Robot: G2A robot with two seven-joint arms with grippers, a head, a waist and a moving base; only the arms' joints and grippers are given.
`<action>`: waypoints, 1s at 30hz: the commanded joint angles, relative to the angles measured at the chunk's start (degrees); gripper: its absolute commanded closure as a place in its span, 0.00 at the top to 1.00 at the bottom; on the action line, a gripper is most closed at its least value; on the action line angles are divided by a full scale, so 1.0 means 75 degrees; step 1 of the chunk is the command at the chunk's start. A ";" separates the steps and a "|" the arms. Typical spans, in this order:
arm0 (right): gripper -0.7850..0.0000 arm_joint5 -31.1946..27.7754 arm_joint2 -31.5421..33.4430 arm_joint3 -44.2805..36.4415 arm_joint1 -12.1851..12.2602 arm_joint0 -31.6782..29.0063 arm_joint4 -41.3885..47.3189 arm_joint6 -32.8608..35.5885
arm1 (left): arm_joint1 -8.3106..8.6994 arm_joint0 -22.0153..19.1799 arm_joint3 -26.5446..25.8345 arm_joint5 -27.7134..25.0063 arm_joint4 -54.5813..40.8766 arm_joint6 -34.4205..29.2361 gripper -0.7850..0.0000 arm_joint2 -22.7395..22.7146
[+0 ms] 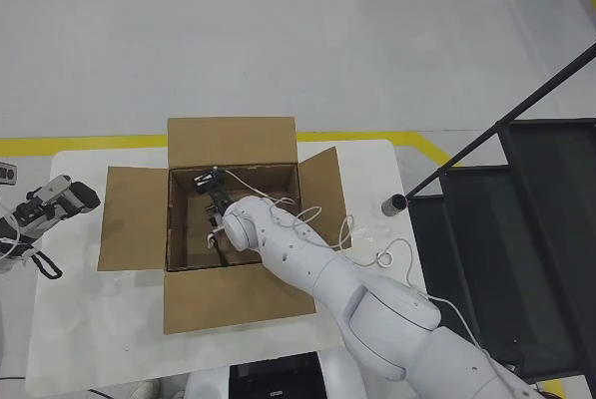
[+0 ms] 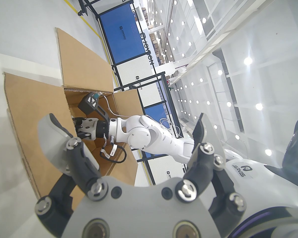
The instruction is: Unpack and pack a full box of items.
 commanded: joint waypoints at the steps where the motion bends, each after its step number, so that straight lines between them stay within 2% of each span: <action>1: 0.00 0.0006 0.0040 -0.0066 0.0005 -0.0001 -0.0032 -0.0005 | 0.0000 0.0000 0.0000 0.0000 0.0000 0.0000 1.00 0.0000; 5: 0.00 0.0110 0.0133 -0.0358 0.0078 -0.0064 -0.0199 -0.0030 | 0.0000 0.0000 0.0000 0.0000 0.0000 0.0000 1.00 0.0000; 9: 0.00 0.0243 0.0347 -0.1086 0.0274 -0.0302 -0.0441 0.0056 | 0.0000 0.0000 0.0000 0.0000 0.0000 0.0000 1.00 0.0000; 12: 0.00 0.0398 0.0634 -0.2023 0.0537 -0.0657 -0.0767 0.0305 | 0.0000 0.0000 0.0000 0.0000 0.0000 0.0000 1.00 0.0000; 17: 0.00 0.0612 0.1362 -0.4648 0.1159 -0.1894 -0.1819 0.1156 | 0.0000 0.0000 0.0000 0.0000 0.0000 0.0000 1.00 0.0000; 20: 0.00 0.0266 0.2074 -0.6709 0.1597 -0.3015 -0.2613 0.1923 | 0.0000 0.0000 0.0000 0.0000 0.0000 0.0000 1.00 0.0000; 23: 0.00 -0.0499 0.2607 -0.8253 0.1892 -0.3936 -0.3103 0.2391 | 0.0000 0.0000 0.0000 0.0000 0.0000 0.0000 1.00 0.0000; 26: 0.00 -0.1271 0.3122 -0.9351 0.2075 -0.4649 -0.2816 0.2619 | 0.0000 0.0000 0.0000 0.0000 0.0000 0.0000 1.00 0.0000; 30: 0.00 -0.2108 0.3753 -1.0279 0.2248 -0.5265 -0.2231 0.2791 | 0.0000 0.0000 0.0000 0.0000 0.0000 0.0000 1.00 0.0000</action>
